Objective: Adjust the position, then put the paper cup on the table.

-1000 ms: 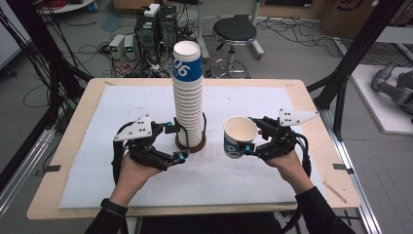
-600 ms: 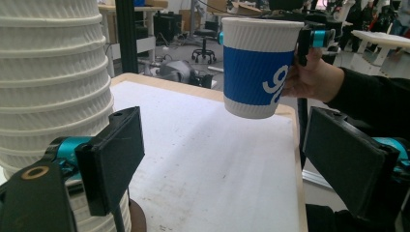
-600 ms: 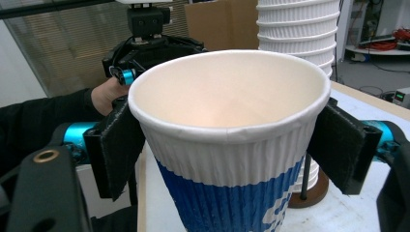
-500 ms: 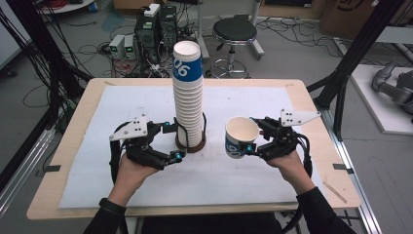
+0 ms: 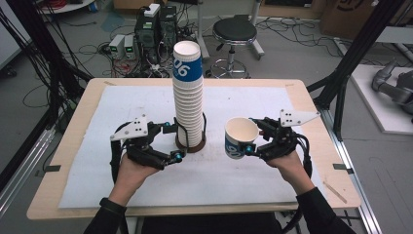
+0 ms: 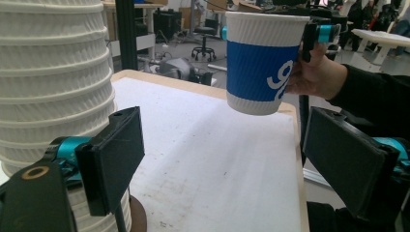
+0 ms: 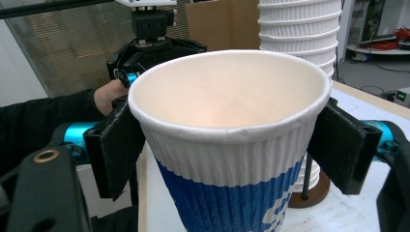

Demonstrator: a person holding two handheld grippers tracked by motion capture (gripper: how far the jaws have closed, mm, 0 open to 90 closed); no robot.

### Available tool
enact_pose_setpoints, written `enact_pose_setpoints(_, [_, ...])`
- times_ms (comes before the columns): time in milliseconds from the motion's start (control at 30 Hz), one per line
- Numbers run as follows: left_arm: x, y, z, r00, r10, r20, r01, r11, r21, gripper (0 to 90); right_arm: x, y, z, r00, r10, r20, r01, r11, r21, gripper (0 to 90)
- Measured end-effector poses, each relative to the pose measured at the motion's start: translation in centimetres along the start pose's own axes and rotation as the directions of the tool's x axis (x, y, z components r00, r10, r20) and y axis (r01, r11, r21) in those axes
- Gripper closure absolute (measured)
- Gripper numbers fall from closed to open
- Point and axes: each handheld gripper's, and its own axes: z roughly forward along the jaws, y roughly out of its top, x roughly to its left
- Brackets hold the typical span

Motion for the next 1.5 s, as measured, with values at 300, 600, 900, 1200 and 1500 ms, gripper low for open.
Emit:
enact_pose_setpoints(300, [-0.05, 0.02, 0.05, 0.9999, -0.003, 0.01, 0.003, 1.0, -0.004, 14.6, 0.0, 0.06, -0.03, 1.0, -0.003, 0.001, 0.003, 1.0, -0.003, 18.9])
enact_pose_setpoints(600, [0.17, -0.11, -0.12, 0.9996, -0.021, 0.016, 0.022, 0.9996, -0.018, 14.6, 0.07, 0.13, -0.17, 1.0, -0.008, 0.004, 0.008, 1.0, -0.001, 18.9])
enact_pose_setpoints(900, [0.23, -0.19, -0.46, 0.9996, -0.028, -0.003, 0.027, 0.9994, -0.021, 14.6, -0.01, 0.22, -0.24, 0.9998, -0.013, 0.011, 0.013, 1.0, 0.001, 18.9])
enact_pose_setpoints(1200, [0.43, -0.43, -0.54, 0.9989, -0.035, -0.03, 0.035, 0.9992, -0.02, 14.9, -0.1, 0.26, -0.49, 0.9995, -0.02, 0.024, 0.02, 1.0, 0.0, 18.9])
enact_pose_setpoints(1500, [0.55, -0.71, -0.67, 0.9983, -0.041, -0.041, 0.041, 0.999, -0.018, 14.9, -0.24, 0.27, -0.55, 0.999, -0.023, 0.038, 0.023, 1.0, 0.001, 18.9])
